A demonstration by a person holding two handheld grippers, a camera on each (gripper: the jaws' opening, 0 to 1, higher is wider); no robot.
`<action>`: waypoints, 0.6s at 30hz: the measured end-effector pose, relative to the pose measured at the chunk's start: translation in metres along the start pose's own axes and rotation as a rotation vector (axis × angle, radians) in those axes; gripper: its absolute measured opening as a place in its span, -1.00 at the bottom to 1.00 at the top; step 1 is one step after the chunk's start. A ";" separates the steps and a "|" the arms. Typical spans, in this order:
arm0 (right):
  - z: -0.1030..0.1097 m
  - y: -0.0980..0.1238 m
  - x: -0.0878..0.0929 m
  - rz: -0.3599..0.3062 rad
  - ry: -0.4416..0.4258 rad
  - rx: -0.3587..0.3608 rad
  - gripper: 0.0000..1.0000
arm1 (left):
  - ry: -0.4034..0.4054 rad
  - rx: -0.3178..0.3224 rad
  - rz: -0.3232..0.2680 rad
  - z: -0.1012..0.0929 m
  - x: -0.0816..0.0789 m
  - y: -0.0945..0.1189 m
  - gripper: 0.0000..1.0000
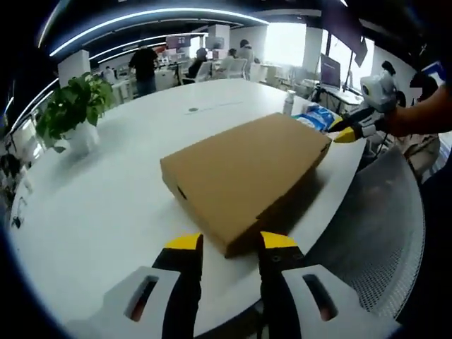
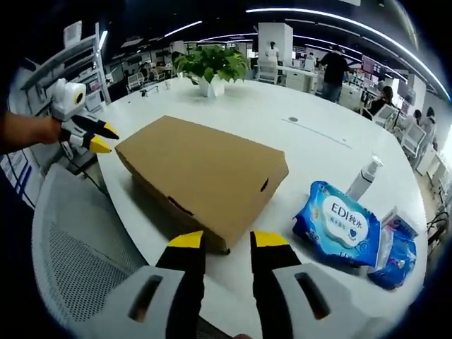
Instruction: Operate the shoe box by opening the lid, removing the specified soft item, and placing it in the target area until the item is outside and the box remains undamaged.
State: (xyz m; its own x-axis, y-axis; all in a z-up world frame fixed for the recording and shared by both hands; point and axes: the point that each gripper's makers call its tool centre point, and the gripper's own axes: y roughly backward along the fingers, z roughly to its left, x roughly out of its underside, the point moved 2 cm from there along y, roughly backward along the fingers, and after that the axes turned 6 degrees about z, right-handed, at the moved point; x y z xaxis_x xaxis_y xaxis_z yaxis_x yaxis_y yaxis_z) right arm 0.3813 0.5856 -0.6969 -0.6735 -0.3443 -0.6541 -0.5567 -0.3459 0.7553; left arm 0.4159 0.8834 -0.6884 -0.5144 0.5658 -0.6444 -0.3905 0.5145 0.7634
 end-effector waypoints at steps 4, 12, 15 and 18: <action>0.002 -0.005 0.003 0.009 -0.015 0.001 -0.43 | -0.014 0.000 0.021 0.000 0.002 -0.009 -0.42; 0.005 -0.014 -0.003 0.001 -0.034 -0.003 -0.49 | 0.035 0.010 0.028 0.006 0.000 -0.019 -0.52; 0.006 -0.016 -0.004 0.002 -0.031 -0.001 -0.55 | 0.017 0.015 0.044 0.004 0.001 -0.022 -0.53; 0.007 -0.018 -0.004 0.000 -0.028 -0.005 -0.56 | 0.006 0.015 0.057 0.004 0.001 -0.025 -0.52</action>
State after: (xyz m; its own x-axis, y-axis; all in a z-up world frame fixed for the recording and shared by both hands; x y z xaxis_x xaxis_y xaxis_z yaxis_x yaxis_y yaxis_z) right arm 0.3901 0.5990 -0.7075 -0.6871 -0.3194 -0.6526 -0.5544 -0.3501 0.7550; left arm 0.4278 0.8737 -0.7080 -0.5397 0.5906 -0.5999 -0.3488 0.4916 0.7979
